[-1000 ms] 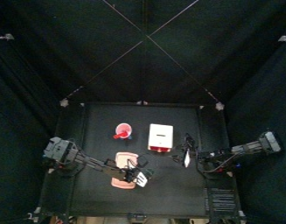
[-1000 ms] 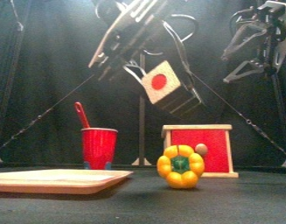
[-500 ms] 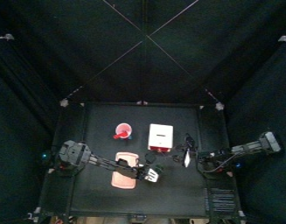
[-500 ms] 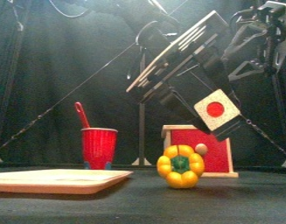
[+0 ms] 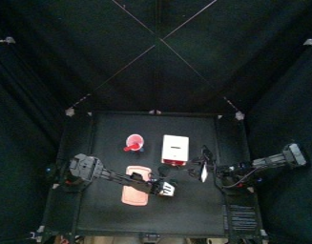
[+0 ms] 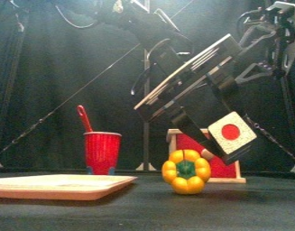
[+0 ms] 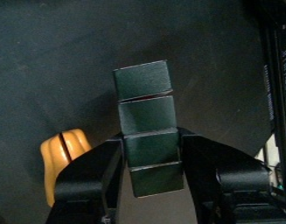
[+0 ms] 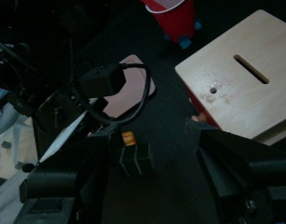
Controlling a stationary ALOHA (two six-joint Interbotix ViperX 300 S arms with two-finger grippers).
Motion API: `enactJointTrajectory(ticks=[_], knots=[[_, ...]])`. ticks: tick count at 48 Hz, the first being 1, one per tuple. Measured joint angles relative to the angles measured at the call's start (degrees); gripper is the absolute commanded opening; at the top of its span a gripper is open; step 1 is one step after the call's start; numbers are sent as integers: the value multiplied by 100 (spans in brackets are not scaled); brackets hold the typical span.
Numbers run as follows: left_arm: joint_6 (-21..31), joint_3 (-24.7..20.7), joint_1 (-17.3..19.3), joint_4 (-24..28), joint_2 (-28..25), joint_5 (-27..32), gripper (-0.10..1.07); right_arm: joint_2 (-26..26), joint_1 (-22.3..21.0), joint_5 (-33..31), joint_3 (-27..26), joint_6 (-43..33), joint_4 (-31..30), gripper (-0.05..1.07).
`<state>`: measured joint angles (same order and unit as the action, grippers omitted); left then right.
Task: Place sushi roll right of squash
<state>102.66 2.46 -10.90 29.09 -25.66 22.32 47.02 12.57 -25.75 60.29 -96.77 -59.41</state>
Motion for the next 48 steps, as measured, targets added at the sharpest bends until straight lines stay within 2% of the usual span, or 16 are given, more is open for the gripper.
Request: enactJointTrajectory(ticks=[5, 15, 26, 35, 48], knots=[[18, 9, 18, -9, -18, -255, 85, 0, 0, 9, 0, 0, -9, 94], [18, 18, 18, -35, -18, -343, 97, 9, 0, 0, 0, 0, -9, 94], [18, 88, 26, -220, -18, -378, 97, 9, 0, 0, 9, 0, 0, 94], [0, 149, 26, -448, -70, -650, 97, 0, 0, 0, 18, 0, 0, 94], [-35, 167, 26, -466, -149, -729, 97, 9, -9, 0, 9, 0, 0, 94]])
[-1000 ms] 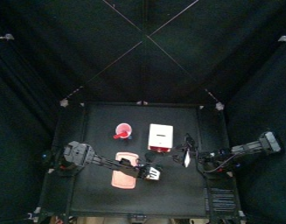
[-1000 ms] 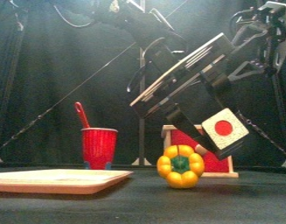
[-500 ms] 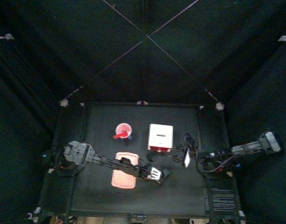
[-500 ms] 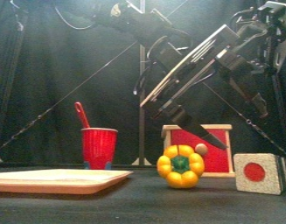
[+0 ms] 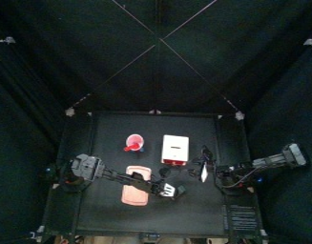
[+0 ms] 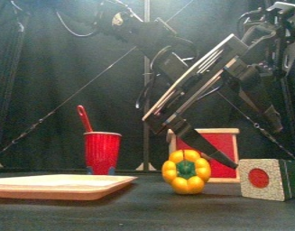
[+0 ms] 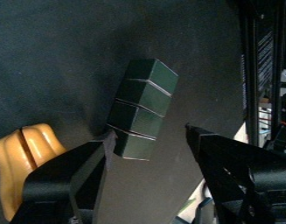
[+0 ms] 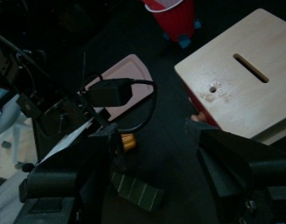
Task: Place sushi roll right of squash
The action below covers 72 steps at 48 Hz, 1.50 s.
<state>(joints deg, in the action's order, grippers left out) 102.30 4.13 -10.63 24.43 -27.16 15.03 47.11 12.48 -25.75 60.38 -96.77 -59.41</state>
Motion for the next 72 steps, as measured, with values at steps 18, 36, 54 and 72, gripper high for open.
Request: enactJointTrajectory(ticks=[18, 36, 54, 72], knots=[[-9, 9, -114, -26, 0, -70, 97, -9, 0, 0, 9, 0, 0, 94], [-35, 237, -53, 343, 325, 18, 97, -9, 0, 0, 18, 0, 18, 94], [-70, 1099, 0, 1318, 1274, -598, 97, -9, 0, 0, 26, 0, 18, 94], [-686, 2329, 299, 2329, 1951, -3041, 96, -9, 0, 0, 88, 0, 26, 94]])
